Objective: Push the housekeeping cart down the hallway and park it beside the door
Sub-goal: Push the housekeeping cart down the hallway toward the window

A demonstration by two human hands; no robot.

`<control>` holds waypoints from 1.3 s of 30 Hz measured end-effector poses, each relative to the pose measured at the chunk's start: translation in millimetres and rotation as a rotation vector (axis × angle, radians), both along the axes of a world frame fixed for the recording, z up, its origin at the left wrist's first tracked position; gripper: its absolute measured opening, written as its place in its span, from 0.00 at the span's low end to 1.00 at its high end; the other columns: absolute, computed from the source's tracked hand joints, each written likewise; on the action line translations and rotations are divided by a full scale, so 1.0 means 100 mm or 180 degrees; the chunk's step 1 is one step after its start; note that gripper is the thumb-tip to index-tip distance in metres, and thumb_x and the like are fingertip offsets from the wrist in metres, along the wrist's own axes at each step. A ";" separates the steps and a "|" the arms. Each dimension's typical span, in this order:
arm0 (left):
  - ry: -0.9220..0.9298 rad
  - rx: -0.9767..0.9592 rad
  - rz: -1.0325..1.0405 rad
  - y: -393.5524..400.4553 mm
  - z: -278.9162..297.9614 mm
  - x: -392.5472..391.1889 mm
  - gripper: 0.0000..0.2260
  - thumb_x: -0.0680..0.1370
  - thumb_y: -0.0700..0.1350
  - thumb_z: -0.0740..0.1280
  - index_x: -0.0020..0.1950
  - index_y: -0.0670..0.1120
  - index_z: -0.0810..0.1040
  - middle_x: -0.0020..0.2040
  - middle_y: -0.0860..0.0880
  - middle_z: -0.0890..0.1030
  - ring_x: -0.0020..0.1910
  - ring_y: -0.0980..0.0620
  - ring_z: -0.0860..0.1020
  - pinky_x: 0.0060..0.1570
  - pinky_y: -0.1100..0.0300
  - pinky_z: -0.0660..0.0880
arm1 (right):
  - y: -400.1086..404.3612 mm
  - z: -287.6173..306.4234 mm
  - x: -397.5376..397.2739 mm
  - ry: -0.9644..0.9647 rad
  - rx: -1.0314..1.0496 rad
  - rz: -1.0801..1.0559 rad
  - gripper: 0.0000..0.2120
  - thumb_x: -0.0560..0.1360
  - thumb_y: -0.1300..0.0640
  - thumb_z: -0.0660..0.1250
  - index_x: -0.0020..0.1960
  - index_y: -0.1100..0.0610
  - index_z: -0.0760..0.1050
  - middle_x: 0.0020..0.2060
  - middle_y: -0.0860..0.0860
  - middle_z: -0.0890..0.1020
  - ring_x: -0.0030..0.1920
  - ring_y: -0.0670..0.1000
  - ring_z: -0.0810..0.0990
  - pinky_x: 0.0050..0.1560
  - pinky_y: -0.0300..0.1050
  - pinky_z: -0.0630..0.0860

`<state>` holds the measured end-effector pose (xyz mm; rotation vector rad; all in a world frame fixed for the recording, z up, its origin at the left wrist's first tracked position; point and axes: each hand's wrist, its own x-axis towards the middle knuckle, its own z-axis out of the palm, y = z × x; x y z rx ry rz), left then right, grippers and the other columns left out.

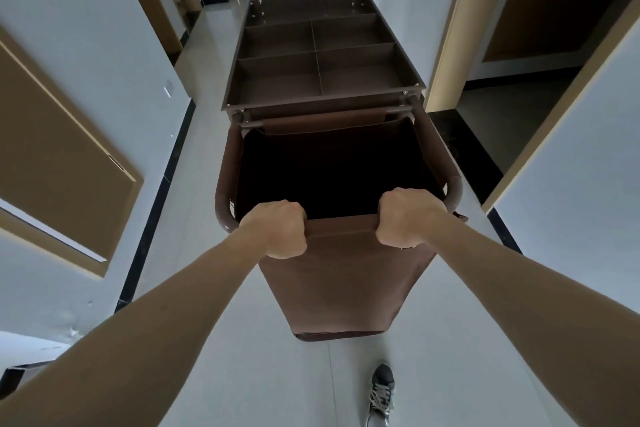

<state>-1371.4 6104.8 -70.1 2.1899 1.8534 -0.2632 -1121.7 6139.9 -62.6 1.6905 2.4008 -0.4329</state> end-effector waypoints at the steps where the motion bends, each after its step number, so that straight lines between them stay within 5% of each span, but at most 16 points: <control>1: 0.0035 -0.0009 0.0037 0.16 0.01 -0.02 0.09 0.62 0.45 0.60 0.36 0.50 0.79 0.31 0.52 0.79 0.30 0.51 0.78 0.27 0.59 0.73 | 0.16 -0.01 -0.03 0.0025 0.0029 0.0037 0.06 0.58 0.56 0.62 0.31 0.54 0.77 0.23 0.49 0.78 0.27 0.52 0.79 0.24 0.41 0.69; 15: 0.0412 -0.0011 0.0553 2.15 0.03 -0.24 0.12 0.58 0.45 0.56 0.34 0.49 0.77 0.29 0.51 0.79 0.28 0.50 0.78 0.24 0.60 0.68 | 2.22 0.07 -0.33 0.0148 -0.0124 0.0386 0.03 0.66 0.57 0.64 0.35 0.54 0.76 0.30 0.51 0.79 0.31 0.53 0.78 0.28 0.42 0.69; 39: 0.0189 0.0005 0.0396 5.50 0.03 -0.87 0.07 0.60 0.43 0.59 0.34 0.47 0.75 0.30 0.50 0.78 0.29 0.50 0.77 0.25 0.60 0.70 | 5.58 0.03 -0.98 -0.0055 -0.0024 0.0242 0.04 0.68 0.58 0.63 0.36 0.54 0.74 0.29 0.50 0.77 0.30 0.52 0.77 0.27 0.43 0.69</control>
